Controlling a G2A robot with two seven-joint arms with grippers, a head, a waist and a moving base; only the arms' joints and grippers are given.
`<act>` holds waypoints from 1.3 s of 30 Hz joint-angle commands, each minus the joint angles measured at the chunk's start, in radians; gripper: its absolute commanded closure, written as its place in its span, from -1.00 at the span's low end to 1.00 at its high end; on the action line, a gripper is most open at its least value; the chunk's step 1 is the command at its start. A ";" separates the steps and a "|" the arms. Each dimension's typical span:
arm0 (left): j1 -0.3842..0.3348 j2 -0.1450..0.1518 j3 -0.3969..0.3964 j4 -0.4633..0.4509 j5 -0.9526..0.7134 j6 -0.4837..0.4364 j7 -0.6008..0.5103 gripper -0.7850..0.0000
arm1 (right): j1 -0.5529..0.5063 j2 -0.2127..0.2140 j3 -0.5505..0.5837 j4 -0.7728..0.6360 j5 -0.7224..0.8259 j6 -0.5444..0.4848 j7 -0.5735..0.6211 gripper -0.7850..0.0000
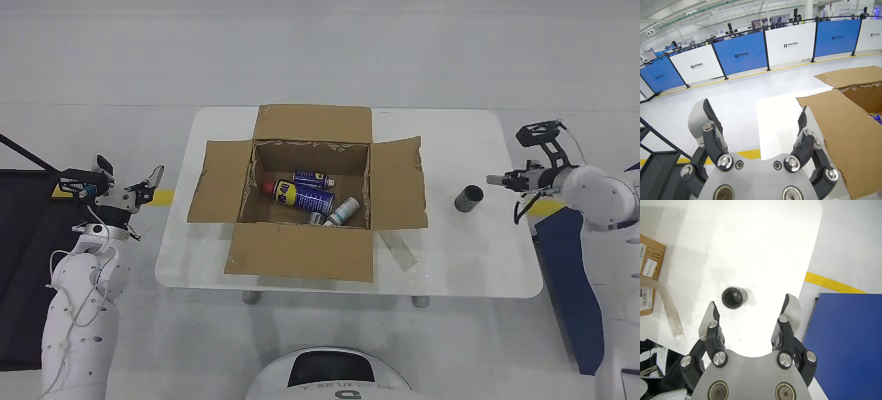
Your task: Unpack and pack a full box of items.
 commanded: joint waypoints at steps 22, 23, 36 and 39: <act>0.000 0.000 0.000 0.000 0.000 0.000 0.000 -1.00 | 0.206 -0.066 -0.450 -0.237 -0.013 -0.030 -0.315 -1.00; 0.000 0.000 0.000 0.000 0.000 0.000 0.000 -1.00 | 0.206 -0.066 -0.450 -0.237 -0.013 -0.030 -0.315 -1.00; 0.000 0.000 0.000 0.000 0.000 0.000 0.000 -1.00 | 0.206 -0.066 -0.450 -0.237 -0.013 -0.030 -0.315 -1.00; 0.000 0.000 0.000 0.000 0.000 0.000 0.000 -1.00 | 0.207 -0.067 -0.464 -0.244 -0.018 -0.052 -0.313 -1.00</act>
